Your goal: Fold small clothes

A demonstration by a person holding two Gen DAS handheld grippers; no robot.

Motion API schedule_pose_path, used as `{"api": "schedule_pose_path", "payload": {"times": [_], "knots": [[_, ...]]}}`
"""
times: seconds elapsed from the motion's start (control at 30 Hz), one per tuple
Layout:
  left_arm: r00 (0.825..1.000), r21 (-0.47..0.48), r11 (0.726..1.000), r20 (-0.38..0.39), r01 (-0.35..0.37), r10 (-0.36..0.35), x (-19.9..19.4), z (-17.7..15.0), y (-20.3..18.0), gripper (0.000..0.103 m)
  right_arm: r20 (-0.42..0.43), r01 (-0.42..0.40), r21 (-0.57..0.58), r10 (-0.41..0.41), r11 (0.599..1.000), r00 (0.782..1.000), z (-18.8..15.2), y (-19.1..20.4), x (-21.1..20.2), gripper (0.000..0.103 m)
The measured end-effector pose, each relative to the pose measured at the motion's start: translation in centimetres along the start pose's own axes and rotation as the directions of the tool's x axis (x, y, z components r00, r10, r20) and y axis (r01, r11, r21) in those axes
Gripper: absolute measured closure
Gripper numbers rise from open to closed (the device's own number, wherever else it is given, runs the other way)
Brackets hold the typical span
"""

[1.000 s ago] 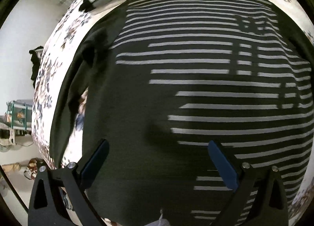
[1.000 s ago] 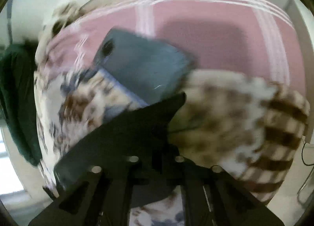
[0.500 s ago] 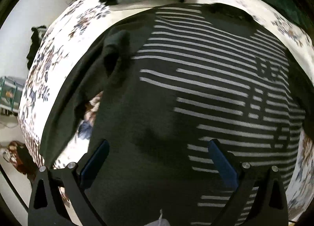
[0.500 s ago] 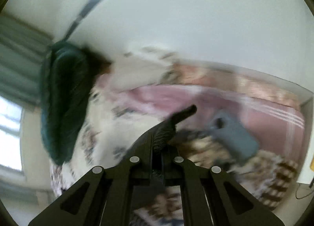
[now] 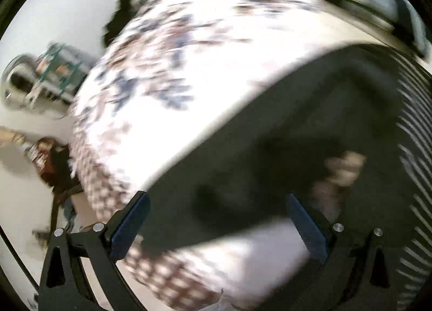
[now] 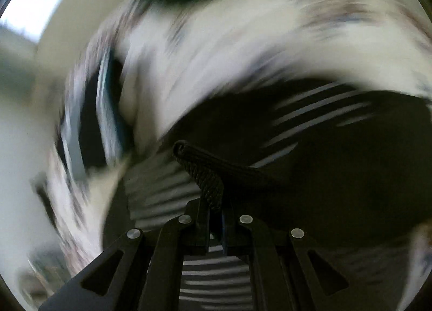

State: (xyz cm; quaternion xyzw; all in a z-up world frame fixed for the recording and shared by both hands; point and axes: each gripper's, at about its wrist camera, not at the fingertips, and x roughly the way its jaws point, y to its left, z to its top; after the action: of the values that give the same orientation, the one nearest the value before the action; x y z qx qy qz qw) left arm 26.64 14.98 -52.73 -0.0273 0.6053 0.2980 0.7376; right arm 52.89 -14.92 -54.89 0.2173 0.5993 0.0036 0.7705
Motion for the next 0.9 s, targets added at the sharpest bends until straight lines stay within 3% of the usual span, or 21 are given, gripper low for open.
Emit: {"api": "schedule_pose_path", "payload": {"times": [0.07,0.13,0.27,0.3,0.37,0.43,0.5,0.6,0.73,0.83,0.87,0.9], "knots": [[0.999,-0.039,0.998,-0.006,-0.044,0.044,1.4,0.4,3.5,0.0,-0.045,-0.002,-0.166,-0.005,0.986,0.999,-2.5,7.6,3.4,0.097],[0.997,-0.069,0.994,-0.021,-0.082,0.081,2.8,0.5,6.4,0.0,-0.089,0.005,-0.283,-0.031,0.959,0.996,-4.8,12.8,6.1,0.097],[0.994,-0.138,0.987,-0.073,-0.088,0.079,5.0,0.2,10.5,0.0,-0.124,0.097,-0.371,-0.153,0.924,0.98,-7.9,16.5,9.7,0.097],[0.995,-0.149,0.986,-0.081,-0.076,0.065,5.3,0.1,11.0,0.0,-0.136,0.084,-0.359,-0.142,0.93,0.98,-8.1,16.0,9.7,0.096],[0.996,-0.181,0.983,-0.092,-0.03,0.014,6.0,-0.2,12.5,0.0,-0.191,0.034,-0.321,-0.1,0.947,0.977,-8.2,14.9,8.9,0.08],[0.993,-0.2,0.98,-0.109,0.02,-0.042,6.6,-0.8,13.7,0.0,-0.246,-0.059,-0.221,0.002,0.973,0.969,-8.4,12.4,6.7,0.045],[0.988,-0.223,0.972,-0.119,0.071,-0.099,7.2,-1.6,14.8,0.0,-0.224,-0.095,-0.141,0.062,0.985,0.973,-9.4,9.3,3.2,0.036],[0.968,-0.262,0.951,-0.146,0.162,-0.205,8.4,-2.9,16.1,0.0,-0.179,-0.034,-0.1,0.015,0.994,0.984,-11.0,4.7,-1.5,0.033],[0.907,-0.33,0.896,-0.195,0.296,-0.372,11.6,-4.9,16.8,0.0,-0.197,0.039,-0.025,-0.044,0.999,0.98,-14.0,-1.3,-4.5,0.033],[0.889,-0.34,0.886,-0.22,0.315,-0.401,13.5,-5.6,16.0,0.0,-0.234,0.104,-0.02,-0.106,0.994,0.966,-15.0,-2.7,-3.4,0.033],[0.895,-0.341,0.888,-0.212,0.309,-0.393,13.7,-5.6,15.8,0.002,-0.249,0.117,-0.017,-0.118,0.993,0.961,-15.8,-3.5,-3.2,0.033],[0.899,-0.346,0.885,-0.193,0.313,-0.393,13.6,-5.5,15.7,0.014,-0.257,0.123,-0.014,-0.122,0.992,0.959,-16.5,-3.9,-3.0,0.033]]}}
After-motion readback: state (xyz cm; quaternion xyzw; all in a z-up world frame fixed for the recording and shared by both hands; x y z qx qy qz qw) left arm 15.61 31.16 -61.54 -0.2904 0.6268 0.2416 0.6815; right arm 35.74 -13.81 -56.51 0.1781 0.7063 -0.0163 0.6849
